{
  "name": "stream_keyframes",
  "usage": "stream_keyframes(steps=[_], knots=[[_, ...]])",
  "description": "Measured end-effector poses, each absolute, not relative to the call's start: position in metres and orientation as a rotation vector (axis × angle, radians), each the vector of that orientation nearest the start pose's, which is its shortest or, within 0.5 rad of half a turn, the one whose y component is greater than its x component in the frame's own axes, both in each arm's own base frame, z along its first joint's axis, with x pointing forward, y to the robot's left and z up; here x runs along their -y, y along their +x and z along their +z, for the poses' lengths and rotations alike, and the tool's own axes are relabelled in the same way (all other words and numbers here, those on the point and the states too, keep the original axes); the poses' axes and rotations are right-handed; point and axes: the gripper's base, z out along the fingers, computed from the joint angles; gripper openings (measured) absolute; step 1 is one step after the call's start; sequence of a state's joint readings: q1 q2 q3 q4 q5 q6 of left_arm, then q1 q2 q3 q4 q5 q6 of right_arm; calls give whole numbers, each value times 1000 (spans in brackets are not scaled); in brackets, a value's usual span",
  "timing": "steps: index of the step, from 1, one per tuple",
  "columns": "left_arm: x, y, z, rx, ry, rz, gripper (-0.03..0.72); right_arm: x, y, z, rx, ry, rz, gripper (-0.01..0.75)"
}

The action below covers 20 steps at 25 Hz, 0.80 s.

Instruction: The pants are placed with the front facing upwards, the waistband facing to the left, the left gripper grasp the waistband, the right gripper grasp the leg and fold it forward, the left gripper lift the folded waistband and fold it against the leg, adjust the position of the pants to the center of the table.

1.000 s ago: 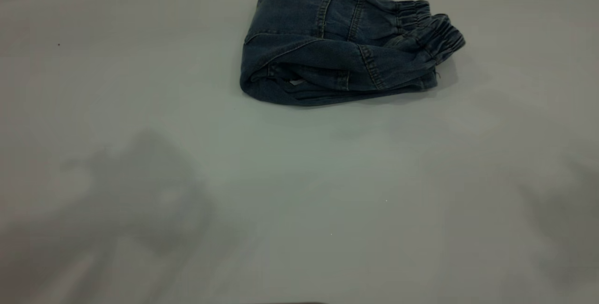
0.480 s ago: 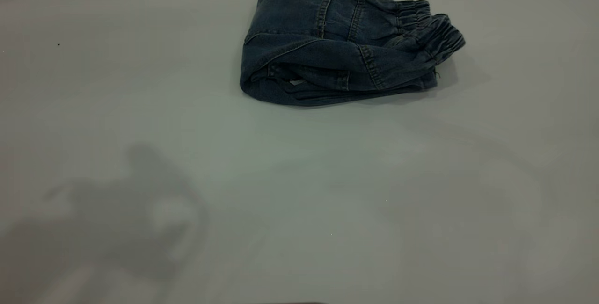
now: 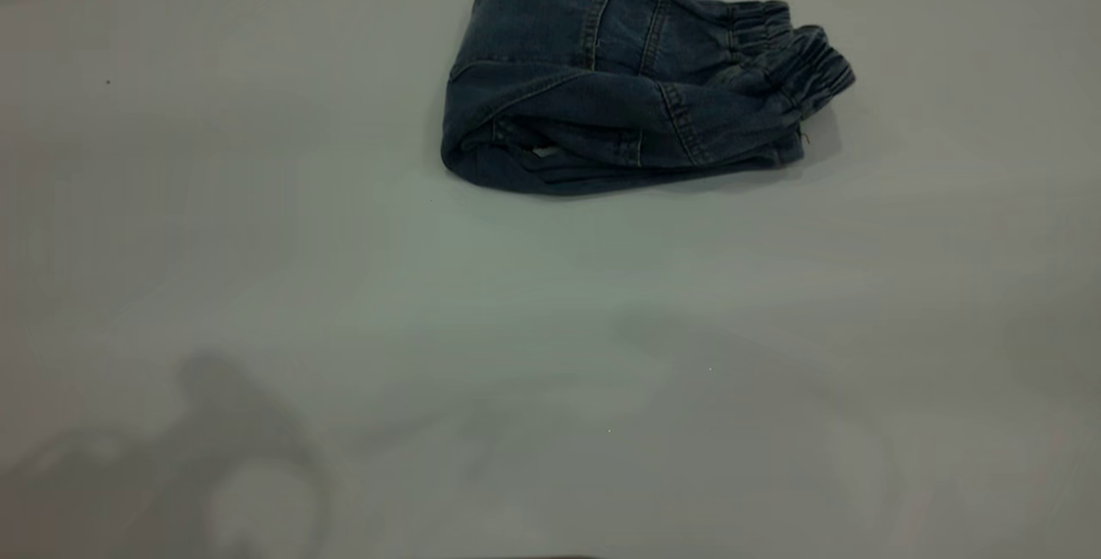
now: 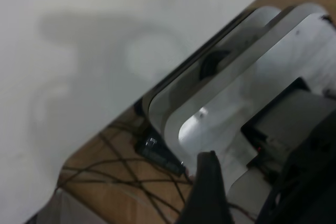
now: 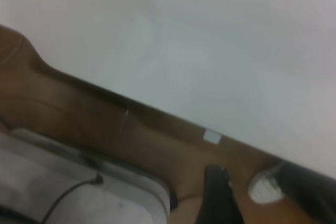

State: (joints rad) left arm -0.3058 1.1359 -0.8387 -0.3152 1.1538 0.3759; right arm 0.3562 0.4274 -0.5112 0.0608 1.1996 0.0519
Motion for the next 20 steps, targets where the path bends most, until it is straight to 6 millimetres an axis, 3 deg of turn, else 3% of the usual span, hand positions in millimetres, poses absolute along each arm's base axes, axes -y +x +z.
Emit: stream_keyframes(steps=[10, 16, 20], knots=[[51, 116, 247, -2813, 611, -260, 537, -20, 42, 256, -2492, -363, 237, 422], [36, 87, 243, -2745, 441, -195, 537, -20, 42, 256, -2493, -363, 236, 422], [28, 72, 252, -2638, 386, -183, 537, -20, 42, 256, -2493, -363, 236, 422]])
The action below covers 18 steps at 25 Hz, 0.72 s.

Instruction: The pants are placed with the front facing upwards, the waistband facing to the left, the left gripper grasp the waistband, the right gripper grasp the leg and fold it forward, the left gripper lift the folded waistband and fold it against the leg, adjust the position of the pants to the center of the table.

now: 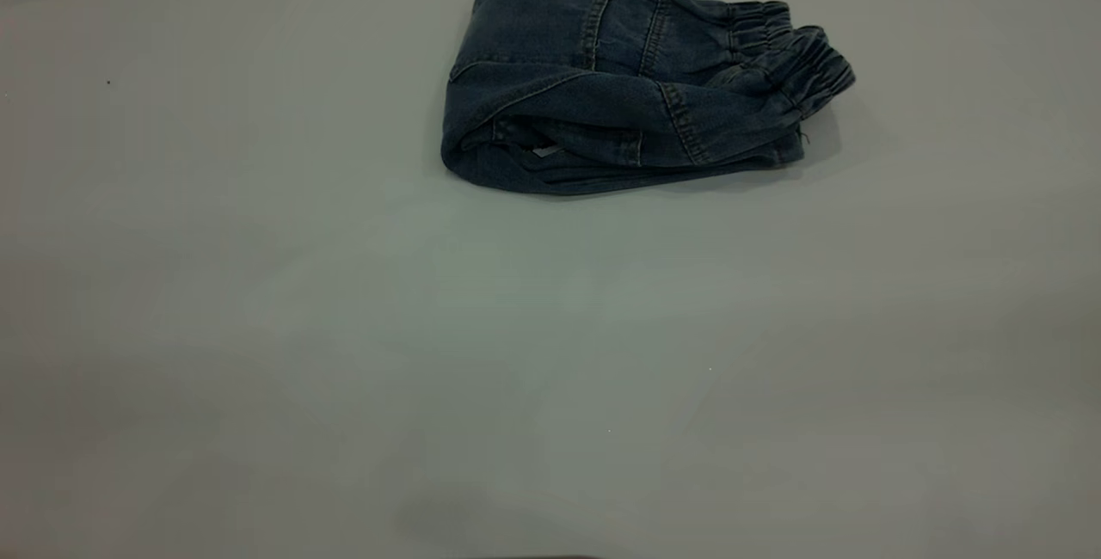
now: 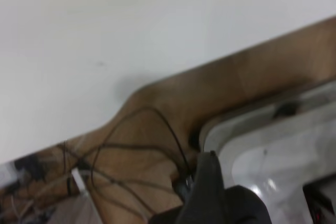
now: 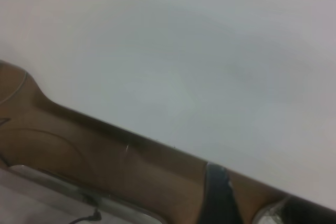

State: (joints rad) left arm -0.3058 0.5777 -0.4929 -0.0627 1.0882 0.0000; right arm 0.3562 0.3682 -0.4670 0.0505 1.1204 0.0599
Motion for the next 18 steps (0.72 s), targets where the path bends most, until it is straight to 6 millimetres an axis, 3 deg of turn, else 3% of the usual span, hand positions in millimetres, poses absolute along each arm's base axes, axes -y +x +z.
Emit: stream_keyframes(steps=[12, 18], knots=[[14, 31, 268, -2352, 347, -221, 537, -20, 42, 256, -2489, -348, 236, 422], [11, 20, 270, -2282, 339, -231, 537, -10, 31, 260, -2401, -97, 176, 422]])
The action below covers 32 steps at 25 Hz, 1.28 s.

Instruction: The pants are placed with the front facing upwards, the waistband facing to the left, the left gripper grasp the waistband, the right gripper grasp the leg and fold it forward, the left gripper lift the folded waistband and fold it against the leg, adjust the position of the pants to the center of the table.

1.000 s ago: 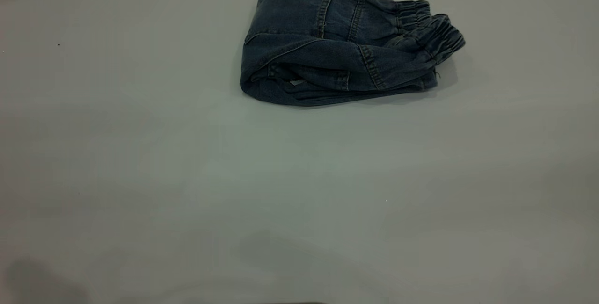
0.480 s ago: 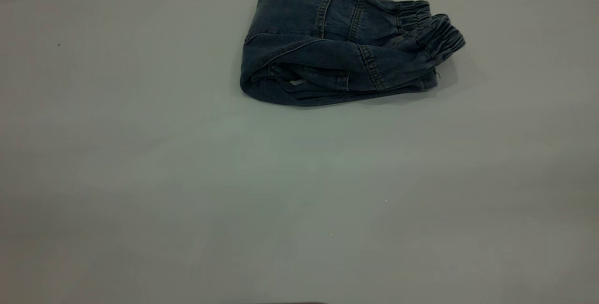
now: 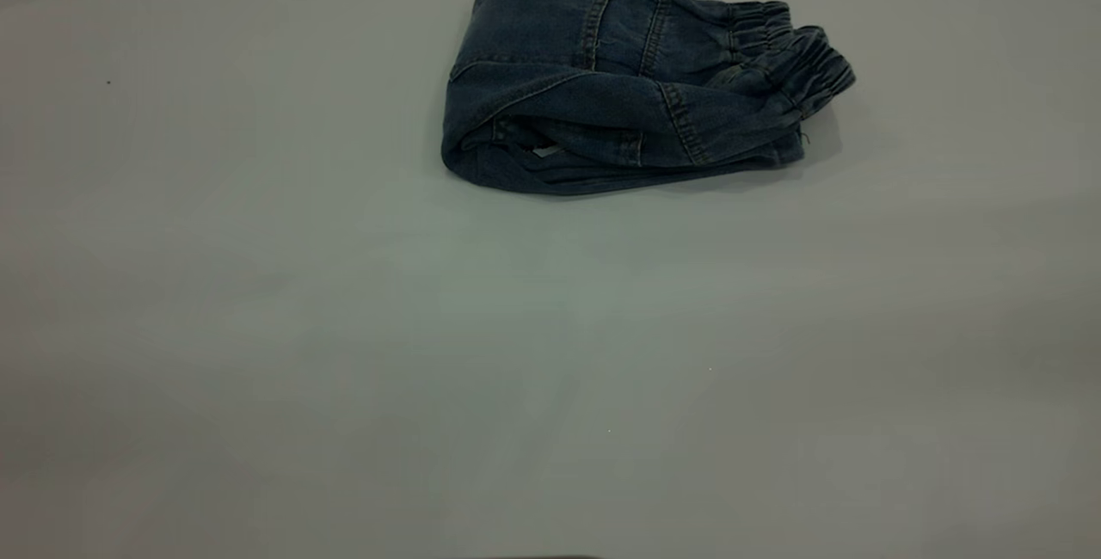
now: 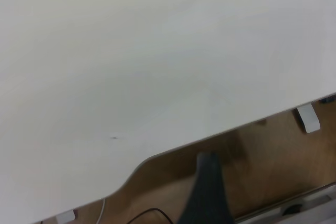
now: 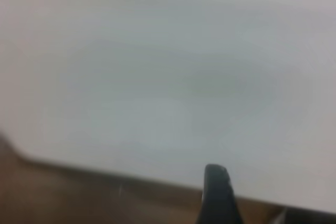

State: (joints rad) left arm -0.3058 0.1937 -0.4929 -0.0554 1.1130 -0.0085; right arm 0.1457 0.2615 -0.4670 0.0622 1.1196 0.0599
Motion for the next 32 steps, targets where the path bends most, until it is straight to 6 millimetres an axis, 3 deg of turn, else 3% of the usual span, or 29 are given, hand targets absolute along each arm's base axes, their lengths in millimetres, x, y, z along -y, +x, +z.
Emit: stream_keyframes(steps=[9, 17, 22, 32], knots=[[9, 19, 270, -2276, 268, -203, 537, -5, -6, 263, -2144, -6, 148, 422], [5, 8, 271, -2205, 62, -110, 537, -5, -6, 263, -2138, -6, 149, 422], [4, -9, 271, -2098, 17, -85, 537, -5, -6, 263, -2138, -6, 149, 422], [5, -10, 270, -2094, 4, -80, 537, -5, -6, 263, -2138, -7, 153, 422]])
